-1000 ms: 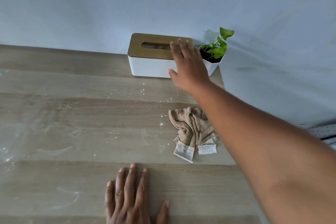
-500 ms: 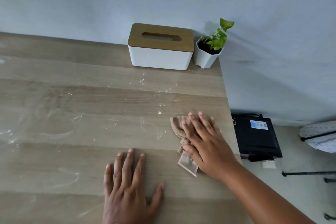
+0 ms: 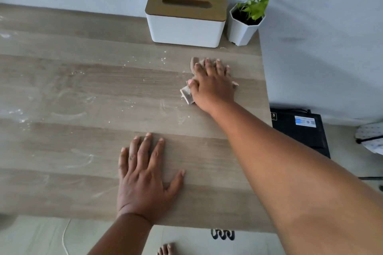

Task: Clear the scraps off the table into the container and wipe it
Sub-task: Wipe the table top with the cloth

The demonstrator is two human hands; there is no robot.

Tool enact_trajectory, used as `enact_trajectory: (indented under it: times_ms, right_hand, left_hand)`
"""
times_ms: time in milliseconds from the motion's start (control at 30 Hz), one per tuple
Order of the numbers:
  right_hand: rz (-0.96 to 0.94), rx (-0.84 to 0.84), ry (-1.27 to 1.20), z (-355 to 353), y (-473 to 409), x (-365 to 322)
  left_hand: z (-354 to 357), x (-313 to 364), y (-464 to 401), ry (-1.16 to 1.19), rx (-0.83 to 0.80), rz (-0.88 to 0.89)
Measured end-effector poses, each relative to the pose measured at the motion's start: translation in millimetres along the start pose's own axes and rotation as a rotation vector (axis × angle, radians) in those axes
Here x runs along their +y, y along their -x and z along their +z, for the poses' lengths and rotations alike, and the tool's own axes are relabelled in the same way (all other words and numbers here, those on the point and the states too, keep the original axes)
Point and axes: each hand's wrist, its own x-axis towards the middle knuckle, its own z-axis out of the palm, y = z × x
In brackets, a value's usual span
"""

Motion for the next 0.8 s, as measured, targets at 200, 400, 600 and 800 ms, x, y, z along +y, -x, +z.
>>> enact_trajectory:
  times_ms: [200,400,600,800]
  right_hand:
    - [-0.471,-0.061,0.028,1.9,102.0,53.9]
    - [-0.149,0.003,0.033,-0.7,43.1,60.8]
    - [-0.092,-0.018,-0.047,2.0,-17.0,-12.8]
    - [-0.518,-0.028,-0.028,11.1,83.6,-5.7]
  left_hand:
    - [-0.3,2.3,2.1,0.009,0.000,-0.004]
    - [-2.0,4.3,-0.3,0.029,-0.008,-0.011]
    - [-4.7,4.6,-0.8,0.037,-0.011,-0.029]
    - [-5.6,3.5,2.1,0.036,-0.018,-0.021]
